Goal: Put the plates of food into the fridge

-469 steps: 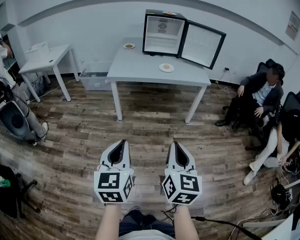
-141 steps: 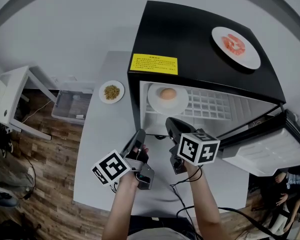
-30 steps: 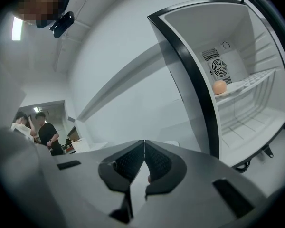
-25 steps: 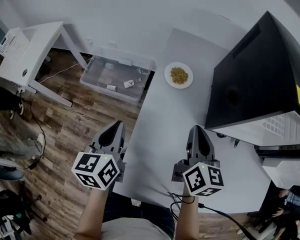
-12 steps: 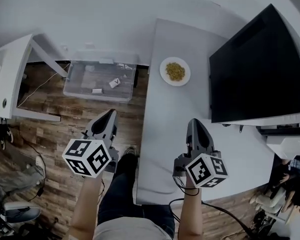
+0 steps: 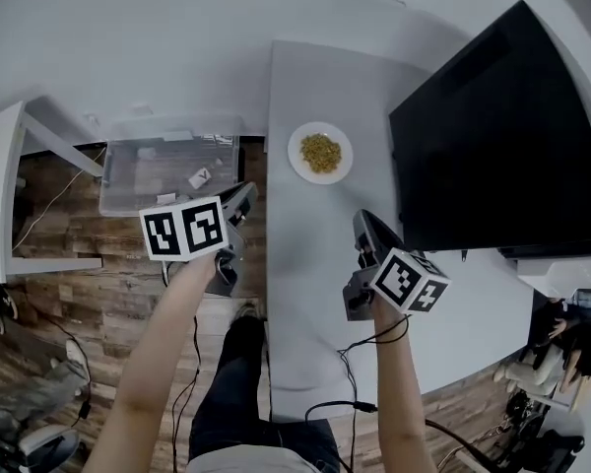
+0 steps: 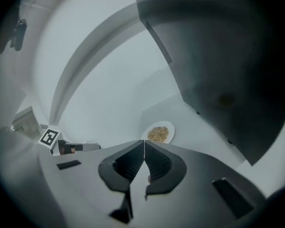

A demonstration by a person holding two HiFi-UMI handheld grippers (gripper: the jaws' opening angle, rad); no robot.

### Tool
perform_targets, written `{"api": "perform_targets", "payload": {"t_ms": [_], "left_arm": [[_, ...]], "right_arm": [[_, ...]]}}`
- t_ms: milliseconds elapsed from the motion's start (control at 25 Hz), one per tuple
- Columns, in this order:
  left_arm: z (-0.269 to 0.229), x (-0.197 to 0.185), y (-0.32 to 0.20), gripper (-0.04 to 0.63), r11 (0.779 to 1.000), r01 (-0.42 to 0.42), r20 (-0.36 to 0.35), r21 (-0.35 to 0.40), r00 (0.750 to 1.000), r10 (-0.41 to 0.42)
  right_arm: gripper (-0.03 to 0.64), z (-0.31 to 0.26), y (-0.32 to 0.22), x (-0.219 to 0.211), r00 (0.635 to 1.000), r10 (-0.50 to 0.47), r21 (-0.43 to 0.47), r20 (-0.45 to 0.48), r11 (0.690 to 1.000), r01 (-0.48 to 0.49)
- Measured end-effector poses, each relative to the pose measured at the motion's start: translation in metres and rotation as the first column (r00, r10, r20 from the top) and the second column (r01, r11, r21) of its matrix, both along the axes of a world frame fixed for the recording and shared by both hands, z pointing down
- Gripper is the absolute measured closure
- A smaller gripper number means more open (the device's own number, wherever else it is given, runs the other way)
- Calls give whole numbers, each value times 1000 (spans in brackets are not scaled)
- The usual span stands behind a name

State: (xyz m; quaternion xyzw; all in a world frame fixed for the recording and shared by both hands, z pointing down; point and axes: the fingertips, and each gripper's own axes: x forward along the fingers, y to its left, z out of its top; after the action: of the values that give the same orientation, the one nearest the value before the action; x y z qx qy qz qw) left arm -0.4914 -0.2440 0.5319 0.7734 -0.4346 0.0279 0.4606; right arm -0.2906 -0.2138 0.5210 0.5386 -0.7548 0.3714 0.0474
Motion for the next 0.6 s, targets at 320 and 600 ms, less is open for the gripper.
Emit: {"api": "perform_targets", "payload": {"t_ms": [320, 600], "left_arm": [[57, 40, -65, 584, 973, -78, -103, -219, 993, 56], [85, 49, -100, 584, 955, -106, -89, -278, 992, 84]], "right_arm": [[601, 75, -72, 2, 999, -43, -216, -23, 976, 37], [600, 102, -108, 13, 1000, -19, -319, 23, 947, 25]]}}
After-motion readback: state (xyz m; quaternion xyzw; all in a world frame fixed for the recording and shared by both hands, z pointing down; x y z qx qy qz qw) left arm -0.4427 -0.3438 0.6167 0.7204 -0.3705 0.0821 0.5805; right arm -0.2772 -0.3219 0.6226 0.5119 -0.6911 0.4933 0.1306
